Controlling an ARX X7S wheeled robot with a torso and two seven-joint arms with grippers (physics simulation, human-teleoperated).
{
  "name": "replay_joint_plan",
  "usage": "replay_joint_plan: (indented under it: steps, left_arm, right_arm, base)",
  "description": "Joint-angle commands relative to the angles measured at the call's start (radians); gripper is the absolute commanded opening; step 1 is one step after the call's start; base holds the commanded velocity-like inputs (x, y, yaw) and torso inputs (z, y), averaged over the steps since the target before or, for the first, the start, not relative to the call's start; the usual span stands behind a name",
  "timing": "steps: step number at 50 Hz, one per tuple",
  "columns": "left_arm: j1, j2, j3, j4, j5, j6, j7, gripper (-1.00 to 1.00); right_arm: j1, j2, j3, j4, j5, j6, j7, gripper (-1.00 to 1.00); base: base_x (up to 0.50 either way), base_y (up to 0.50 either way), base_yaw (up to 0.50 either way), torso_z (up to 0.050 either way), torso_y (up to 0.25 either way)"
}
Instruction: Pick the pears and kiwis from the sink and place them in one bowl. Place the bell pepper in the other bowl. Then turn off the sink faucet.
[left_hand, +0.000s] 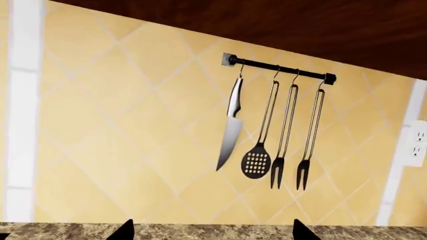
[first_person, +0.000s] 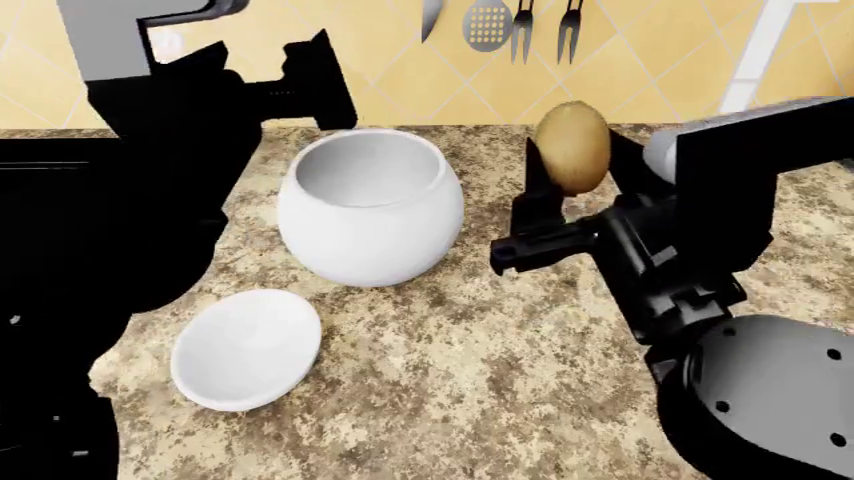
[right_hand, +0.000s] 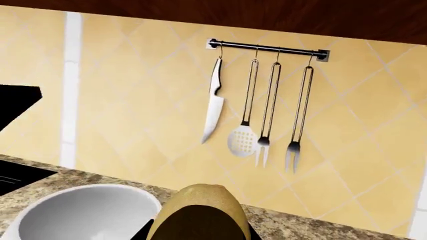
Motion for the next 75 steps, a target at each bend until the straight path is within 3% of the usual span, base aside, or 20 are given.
replay_joint_plan:
  steps: [1, 9, 17, 39, 62, 75]
  left_arm:
    - [0.237, -0.112, -0.171, 0.314, -0.064, 0.098, -0.052, 1.0]
    - [0.494, -0.14, -0.261, 0.443, 0.045, 0.233, 0.003, 1.0]
    - [0.628, -0.113, -0.291, 0.449, 0.147, 0.357, 0.088, 1.0]
    - [0.639, -0.115, -0.321, 0.432, 0.14, 0.389, 0.092, 1.0]
    - [0.64, -0.123, -0.322, 0.432, 0.131, 0.395, 0.087, 1.0]
    - [0.642, -0.128, -0.324, 0.431, 0.13, 0.399, 0.083, 1.0]
  right_arm:
    - [0.364, -0.174, -0.03, 0.285, 0.227, 0.244, -0.109, -1.0]
    - [0.505, -0.271, -0.063, 0.527, 0.234, 0.32, -0.24, -1.0]
    - [0.608, -0.385, -0.121, 0.761, 0.224, 0.39, -0.331, -1.0]
    - [0.731, -0.589, -0.225, 1.119, 0.111, 0.393, -0.614, -1.0]
    - [0.795, -0.827, -0.345, 1.613, -0.067, 0.221, -0.946, -1.0]
    - [0.797, -0.833, -0.56, 1.649, 0.133, 0.156, -0.966, -1.0]
  base:
    - [0.0, 0.0, 0.0, 0.0, 0.0]
    - [0.0, 0.0, 0.0, 0.0, 0.0]
    - [0.0, 0.0, 0.0, 0.0, 0.0]
    - [0.0, 0.0, 0.0, 0.0, 0.0]
    - [0.0, 0.0, 0.0, 0.0, 0.0]
    - [0.0, 0.0, 0.0, 0.0, 0.0]
